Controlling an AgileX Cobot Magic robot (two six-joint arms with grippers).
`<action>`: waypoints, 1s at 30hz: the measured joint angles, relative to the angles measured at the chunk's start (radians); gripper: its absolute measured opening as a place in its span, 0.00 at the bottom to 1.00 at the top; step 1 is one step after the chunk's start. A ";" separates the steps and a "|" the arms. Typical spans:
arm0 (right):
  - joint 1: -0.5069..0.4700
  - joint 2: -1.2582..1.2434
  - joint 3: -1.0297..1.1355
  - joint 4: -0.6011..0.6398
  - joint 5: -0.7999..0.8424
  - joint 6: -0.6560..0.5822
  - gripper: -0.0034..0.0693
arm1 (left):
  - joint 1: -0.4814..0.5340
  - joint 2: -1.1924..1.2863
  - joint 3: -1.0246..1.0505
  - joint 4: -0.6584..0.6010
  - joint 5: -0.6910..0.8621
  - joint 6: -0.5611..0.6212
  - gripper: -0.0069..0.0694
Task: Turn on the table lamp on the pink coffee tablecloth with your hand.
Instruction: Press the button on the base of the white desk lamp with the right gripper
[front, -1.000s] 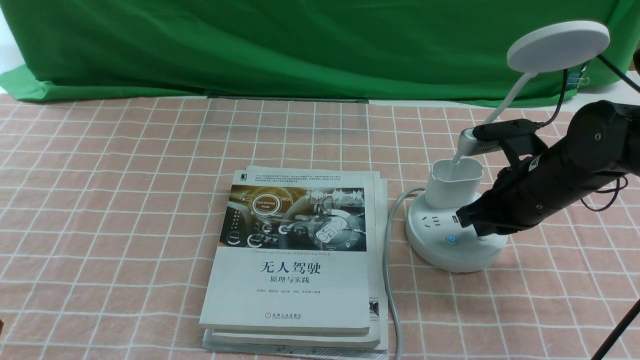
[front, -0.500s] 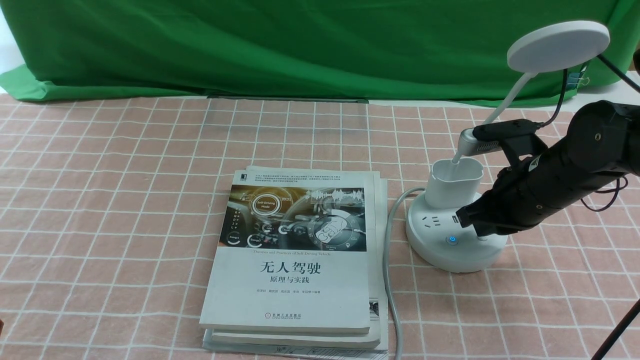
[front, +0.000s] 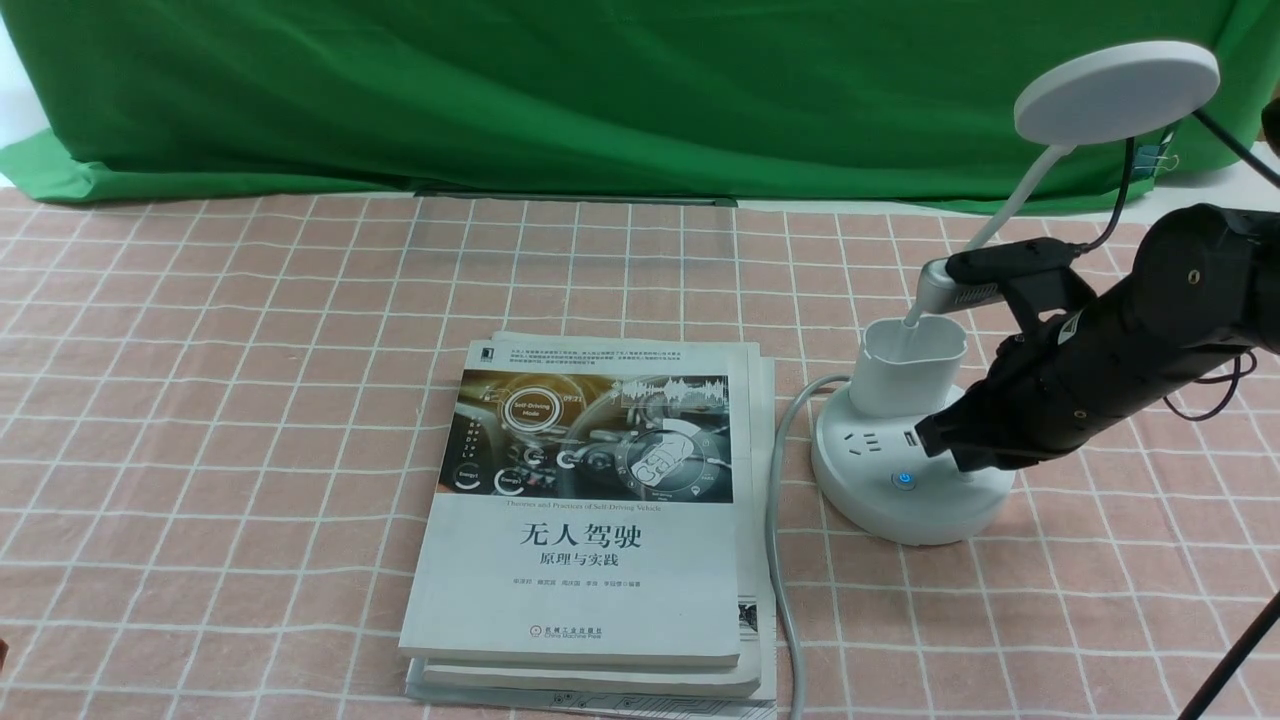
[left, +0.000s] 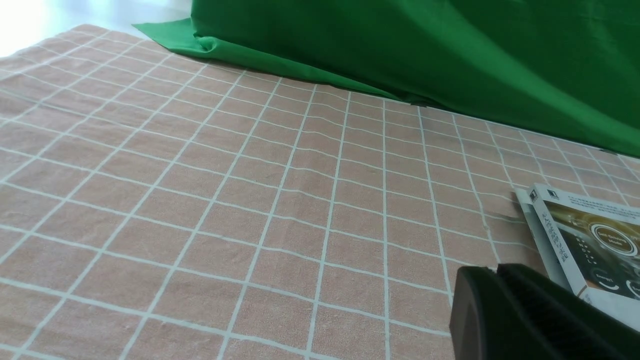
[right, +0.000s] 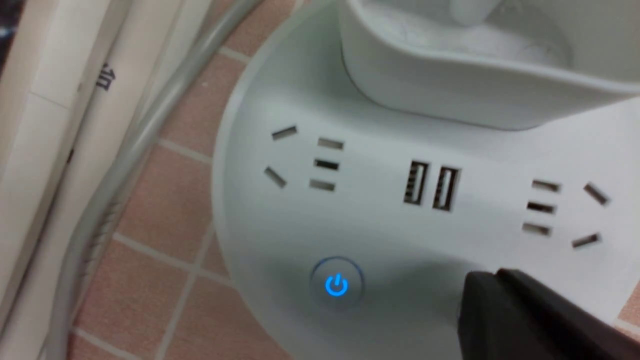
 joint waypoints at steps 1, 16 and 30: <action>-0.001 0.003 0.000 0.000 0.000 0.000 0.09 | 0.000 0.000 0.000 0.000 0.000 0.000 0.12; -0.005 0.026 -0.030 0.001 0.053 0.008 0.09 | 0.000 0.000 0.000 0.000 0.000 0.000 0.12; -0.005 0.012 -0.039 0.005 0.067 0.003 0.09 | 0.000 0.000 0.000 0.000 0.000 0.001 0.12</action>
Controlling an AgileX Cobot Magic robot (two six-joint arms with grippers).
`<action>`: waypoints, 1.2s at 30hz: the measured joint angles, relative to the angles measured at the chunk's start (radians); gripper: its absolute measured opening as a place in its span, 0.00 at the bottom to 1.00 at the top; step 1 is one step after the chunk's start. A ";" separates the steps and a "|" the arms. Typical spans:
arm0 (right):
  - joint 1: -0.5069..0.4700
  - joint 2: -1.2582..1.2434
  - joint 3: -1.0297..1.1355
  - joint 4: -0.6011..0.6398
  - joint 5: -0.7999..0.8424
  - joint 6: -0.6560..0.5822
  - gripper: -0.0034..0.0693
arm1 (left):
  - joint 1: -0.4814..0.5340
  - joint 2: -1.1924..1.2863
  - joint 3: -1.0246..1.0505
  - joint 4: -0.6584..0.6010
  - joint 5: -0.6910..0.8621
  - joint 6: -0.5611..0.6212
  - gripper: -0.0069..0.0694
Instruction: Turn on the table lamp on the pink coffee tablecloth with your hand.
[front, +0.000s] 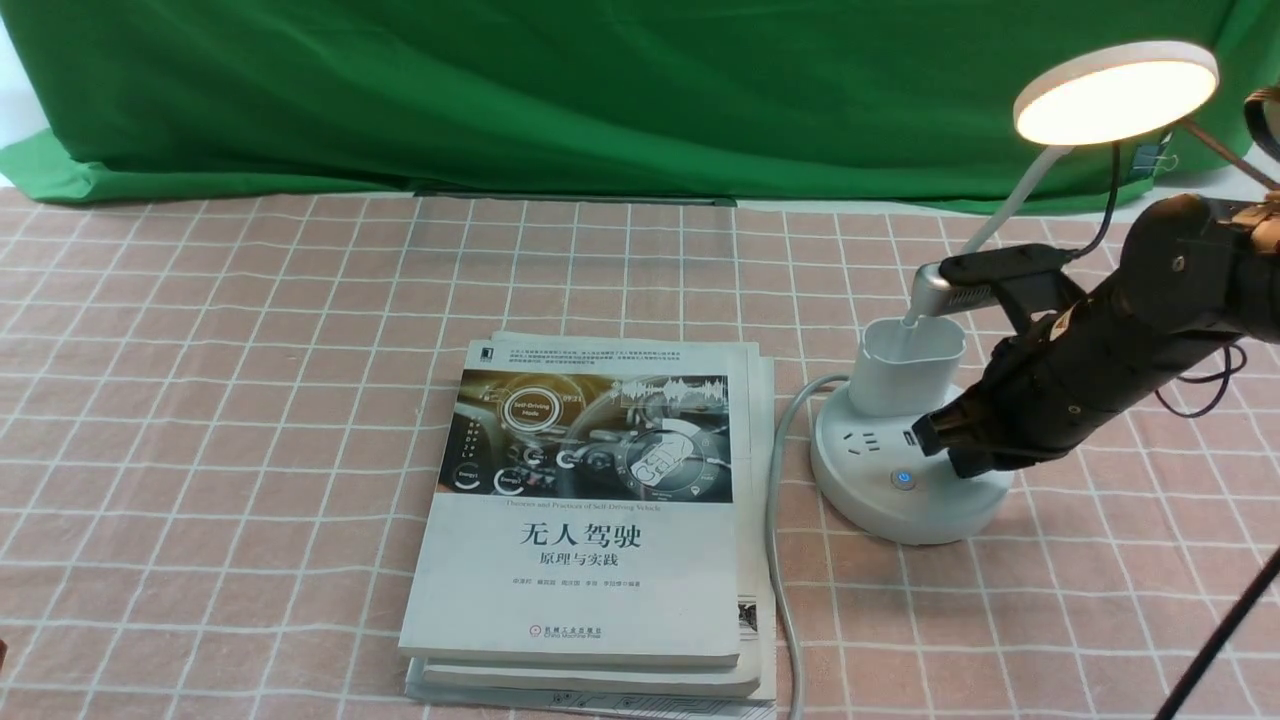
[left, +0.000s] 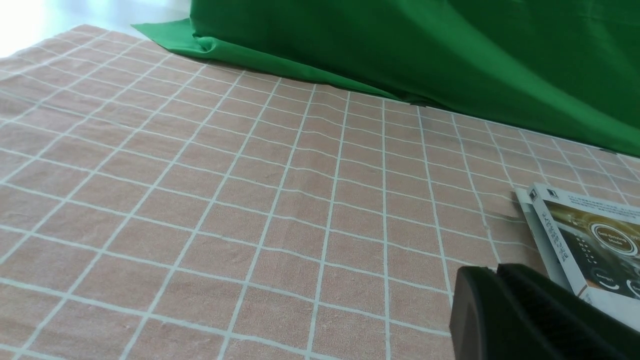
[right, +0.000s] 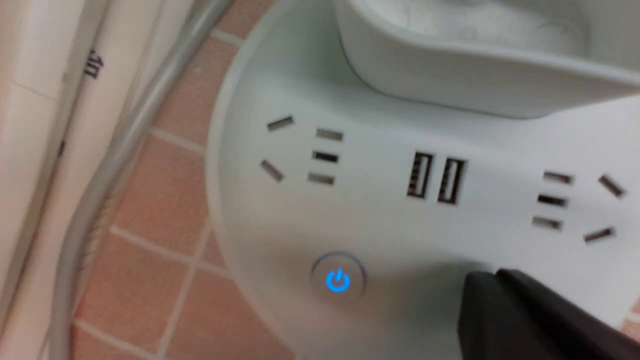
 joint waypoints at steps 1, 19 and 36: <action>0.000 -0.014 0.001 0.000 0.005 0.000 0.09 | 0.000 0.000 0.000 0.000 0.000 0.000 0.12; 0.000 -0.522 0.337 0.000 0.088 0.061 0.09 | 0.000 0.000 0.000 0.000 0.000 0.000 0.12; 0.000 -1.187 0.548 0.000 0.107 0.208 0.14 | 0.000 0.000 0.000 0.000 0.000 -0.001 0.12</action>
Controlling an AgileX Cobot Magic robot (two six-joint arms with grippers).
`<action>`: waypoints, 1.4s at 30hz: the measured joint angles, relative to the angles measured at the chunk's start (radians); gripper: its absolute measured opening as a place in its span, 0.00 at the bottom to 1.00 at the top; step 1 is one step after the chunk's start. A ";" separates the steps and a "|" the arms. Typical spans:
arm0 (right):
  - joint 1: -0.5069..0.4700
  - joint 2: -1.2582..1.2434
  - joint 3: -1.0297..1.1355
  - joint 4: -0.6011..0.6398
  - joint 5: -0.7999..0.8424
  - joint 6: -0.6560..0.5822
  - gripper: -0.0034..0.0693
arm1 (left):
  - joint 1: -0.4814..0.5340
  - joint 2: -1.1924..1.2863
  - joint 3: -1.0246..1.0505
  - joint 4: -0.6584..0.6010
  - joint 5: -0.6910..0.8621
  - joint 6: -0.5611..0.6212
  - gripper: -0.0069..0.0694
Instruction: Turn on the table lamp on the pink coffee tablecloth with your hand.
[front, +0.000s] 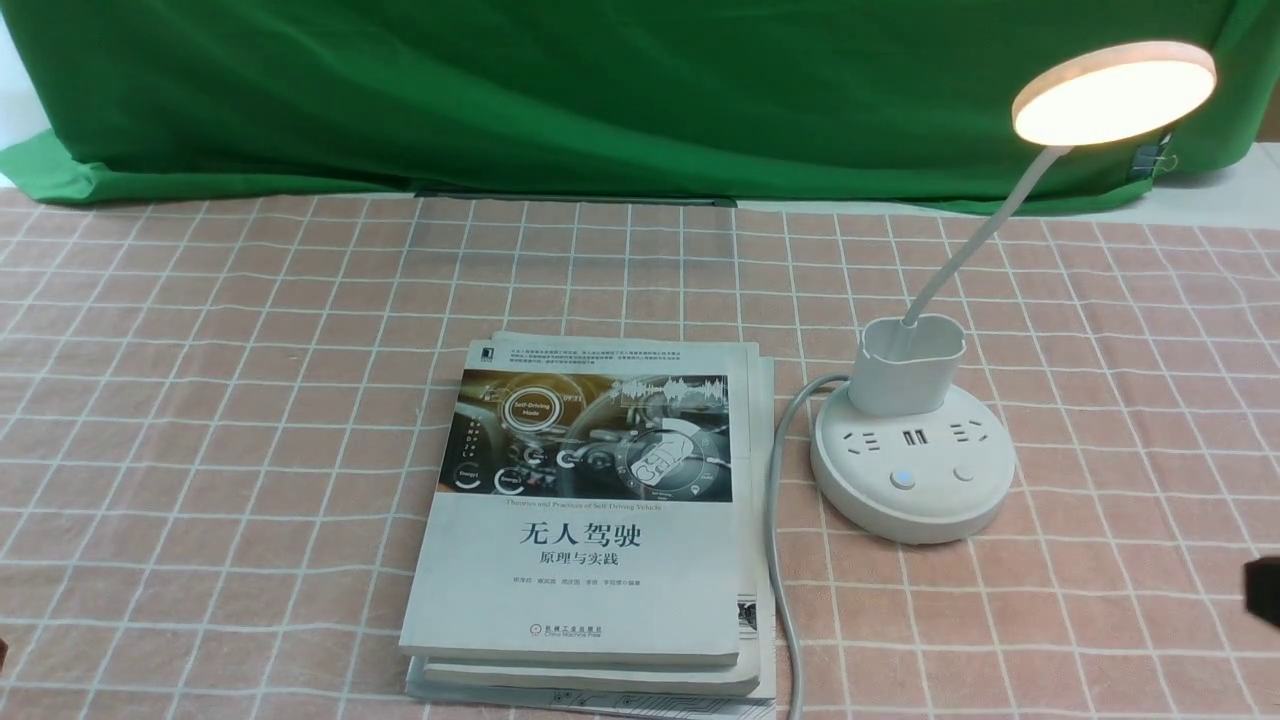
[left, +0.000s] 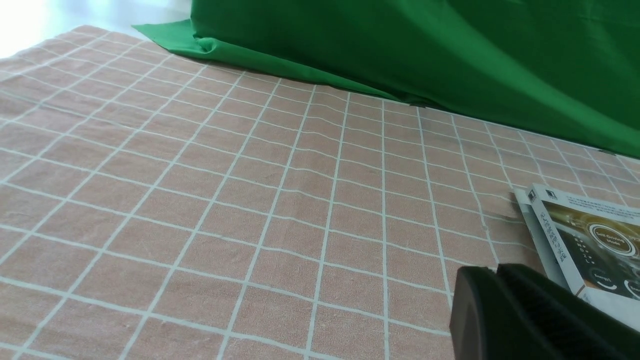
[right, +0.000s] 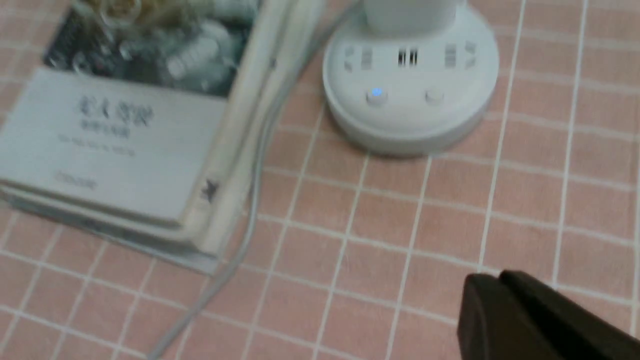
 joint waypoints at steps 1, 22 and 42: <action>0.000 -0.029 0.000 0.000 -0.005 0.000 0.14 | 0.000 0.000 0.000 0.000 0.000 0.000 0.12; -0.175 -0.547 0.590 -0.049 -0.613 -0.113 0.08 | 0.000 0.000 0.000 0.000 0.000 0.000 0.12; -0.187 -0.620 0.619 -0.079 -0.509 -0.112 0.10 | 0.000 0.000 0.000 0.000 0.002 0.002 0.12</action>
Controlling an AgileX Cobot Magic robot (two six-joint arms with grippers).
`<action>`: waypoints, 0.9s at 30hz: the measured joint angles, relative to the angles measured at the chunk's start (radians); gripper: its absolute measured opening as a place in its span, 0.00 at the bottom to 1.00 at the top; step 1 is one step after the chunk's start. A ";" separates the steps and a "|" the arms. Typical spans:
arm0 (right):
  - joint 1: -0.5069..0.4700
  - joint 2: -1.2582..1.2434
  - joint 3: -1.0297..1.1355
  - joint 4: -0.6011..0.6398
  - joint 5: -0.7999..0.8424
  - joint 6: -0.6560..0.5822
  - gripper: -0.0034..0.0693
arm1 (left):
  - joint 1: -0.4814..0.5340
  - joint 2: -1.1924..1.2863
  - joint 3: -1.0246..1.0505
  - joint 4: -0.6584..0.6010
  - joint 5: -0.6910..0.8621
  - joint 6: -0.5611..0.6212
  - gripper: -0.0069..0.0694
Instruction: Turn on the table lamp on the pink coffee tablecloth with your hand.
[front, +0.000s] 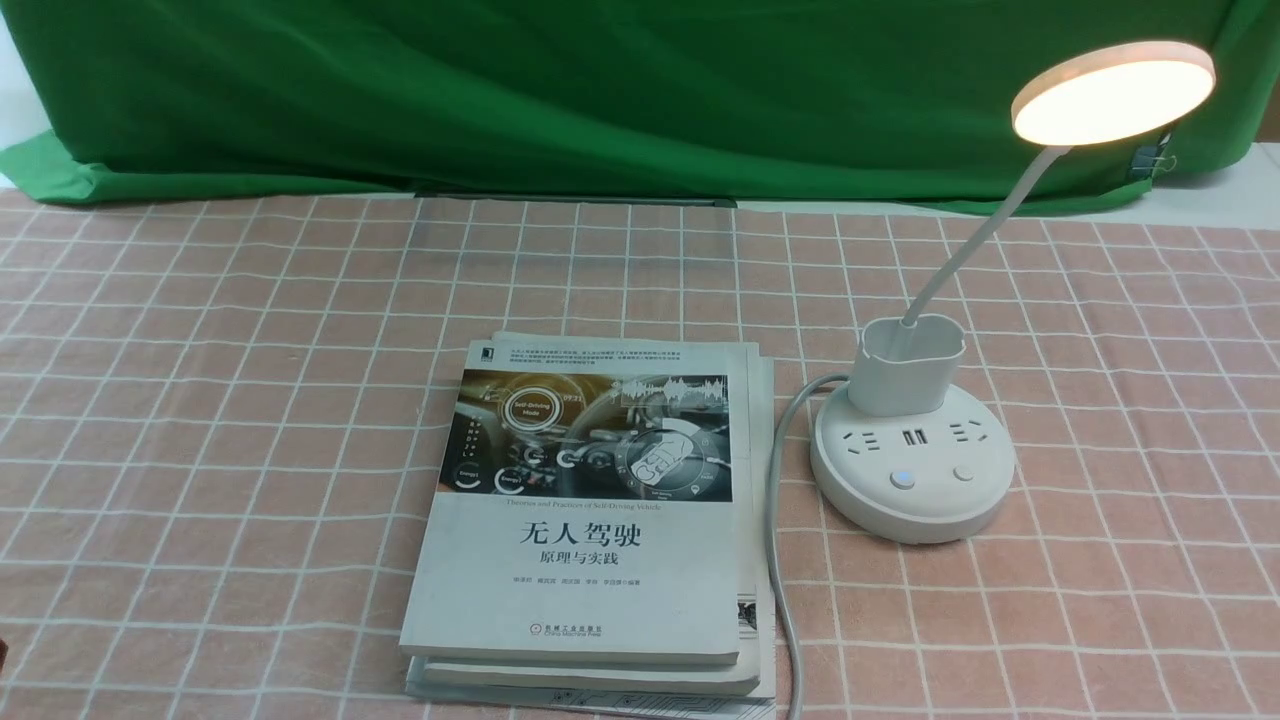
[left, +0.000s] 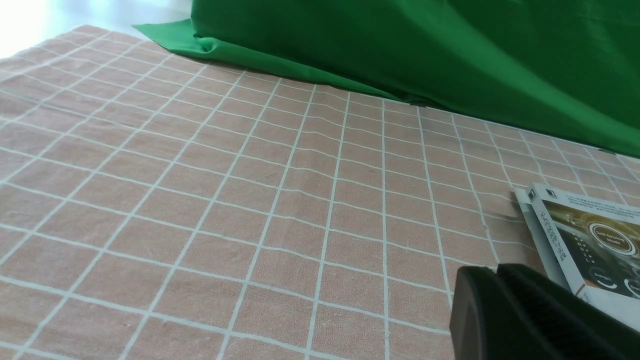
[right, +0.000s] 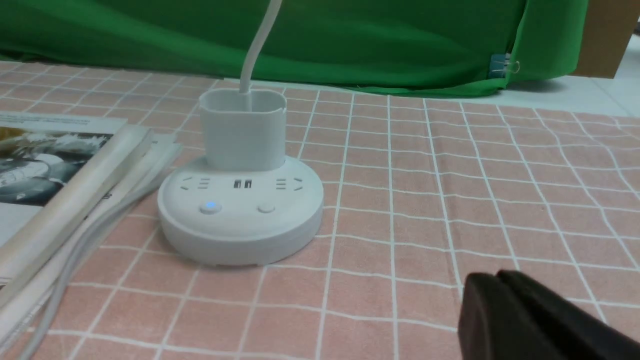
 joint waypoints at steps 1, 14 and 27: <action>0.000 0.000 0.000 0.000 0.000 0.010 0.10 | 0.000 0.000 0.000 0.000 0.000 0.000 0.12; 0.000 0.000 0.000 -0.001 0.001 0.032 0.14 | 0.000 0.000 0.000 0.000 0.000 0.000 0.12; 0.000 0.000 0.000 -0.002 0.002 0.032 0.18 | 0.000 0.000 0.000 0.000 0.000 -0.003 0.12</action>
